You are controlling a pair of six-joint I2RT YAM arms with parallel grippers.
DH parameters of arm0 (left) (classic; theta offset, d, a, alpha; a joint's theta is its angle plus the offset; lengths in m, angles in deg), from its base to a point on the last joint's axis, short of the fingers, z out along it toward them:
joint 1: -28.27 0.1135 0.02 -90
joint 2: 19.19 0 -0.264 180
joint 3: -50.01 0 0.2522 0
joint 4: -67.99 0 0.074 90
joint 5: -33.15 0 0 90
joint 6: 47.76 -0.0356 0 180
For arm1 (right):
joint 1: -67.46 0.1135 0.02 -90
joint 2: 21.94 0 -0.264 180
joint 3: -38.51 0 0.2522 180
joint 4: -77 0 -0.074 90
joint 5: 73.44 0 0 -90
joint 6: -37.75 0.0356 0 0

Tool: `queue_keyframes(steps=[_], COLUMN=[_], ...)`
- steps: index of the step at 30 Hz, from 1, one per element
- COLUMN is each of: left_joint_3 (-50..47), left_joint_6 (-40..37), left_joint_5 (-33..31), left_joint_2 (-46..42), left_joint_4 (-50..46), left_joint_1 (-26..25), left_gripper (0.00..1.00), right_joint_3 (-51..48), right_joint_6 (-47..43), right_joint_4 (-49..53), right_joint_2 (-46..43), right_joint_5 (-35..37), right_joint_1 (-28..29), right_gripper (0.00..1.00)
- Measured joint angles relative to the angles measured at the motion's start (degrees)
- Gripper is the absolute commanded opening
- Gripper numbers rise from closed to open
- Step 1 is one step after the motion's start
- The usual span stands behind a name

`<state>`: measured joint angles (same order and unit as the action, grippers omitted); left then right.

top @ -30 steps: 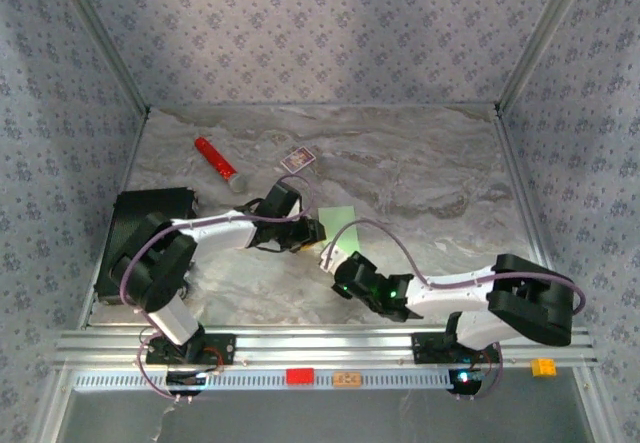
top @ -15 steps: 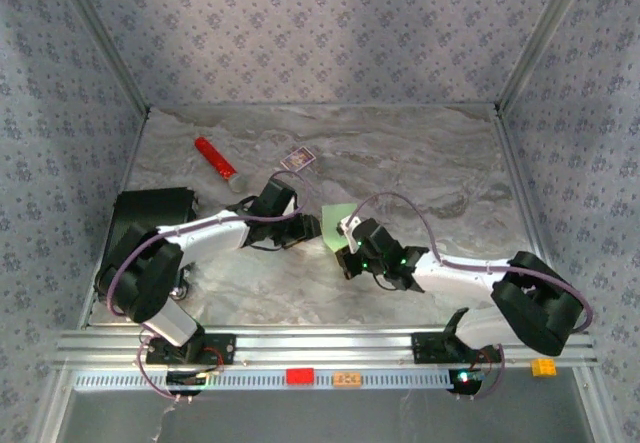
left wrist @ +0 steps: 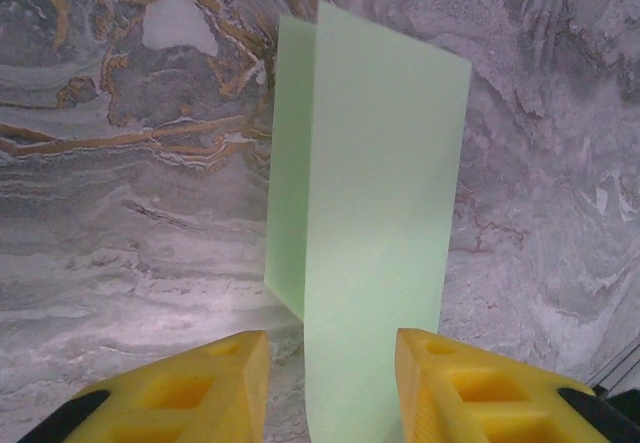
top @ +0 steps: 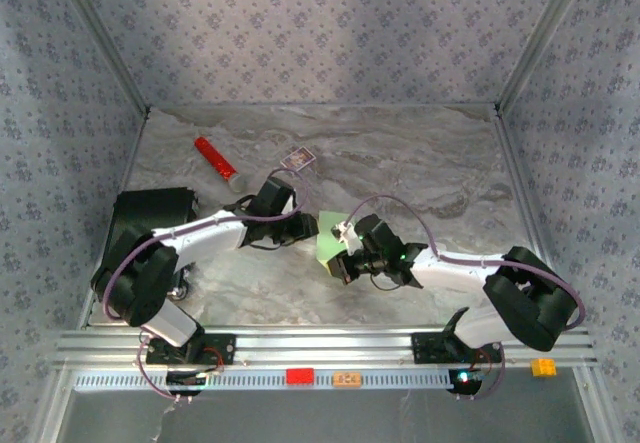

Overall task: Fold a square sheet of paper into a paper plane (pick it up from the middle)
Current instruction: Third fold the triangle at the center of the table.

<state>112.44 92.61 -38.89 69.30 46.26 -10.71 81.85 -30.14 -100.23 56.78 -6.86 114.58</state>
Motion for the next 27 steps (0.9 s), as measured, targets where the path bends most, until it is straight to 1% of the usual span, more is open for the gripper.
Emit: queue_keyframes(steps=[5,10,13,18,27], left_joint_3=[1.2,4.2,6.6,10.5,13.7], left_joint_6=[-0.7,-1.7,-2.8,-4.1,-5.4], left_joint_5=[0.7,2.6,4.8,8.3,11.2], left_joint_2=[0.1,2.3,5.2,11.0,18.5], left_joint_4=[0.0,0.7,0.7,0.7,0.7], left_joint_1=[0.3,0.3,0.3,0.3,0.3], left_gripper=[0.29,0.25,0.22,0.22,0.18], right_joint_3=[0.0,-0.1,-0.1,-0.2,-0.6], right_joint_6=[0.0,0.0,0.0,0.0,0.0], right_joint_4=[-0.8,-1.4,-1.5,-1.5,-2.1], right_joint_2=[0.3,0.5,0.8,1.2,1.3], right_joint_5=[-3.2,-4.0,-4.1,-4.0,-4.0], right_joint_1=[0.0,0.0,0.0,0.0,0.0], right_gripper=[0.00,0.00,0.00,0.00,0.00])
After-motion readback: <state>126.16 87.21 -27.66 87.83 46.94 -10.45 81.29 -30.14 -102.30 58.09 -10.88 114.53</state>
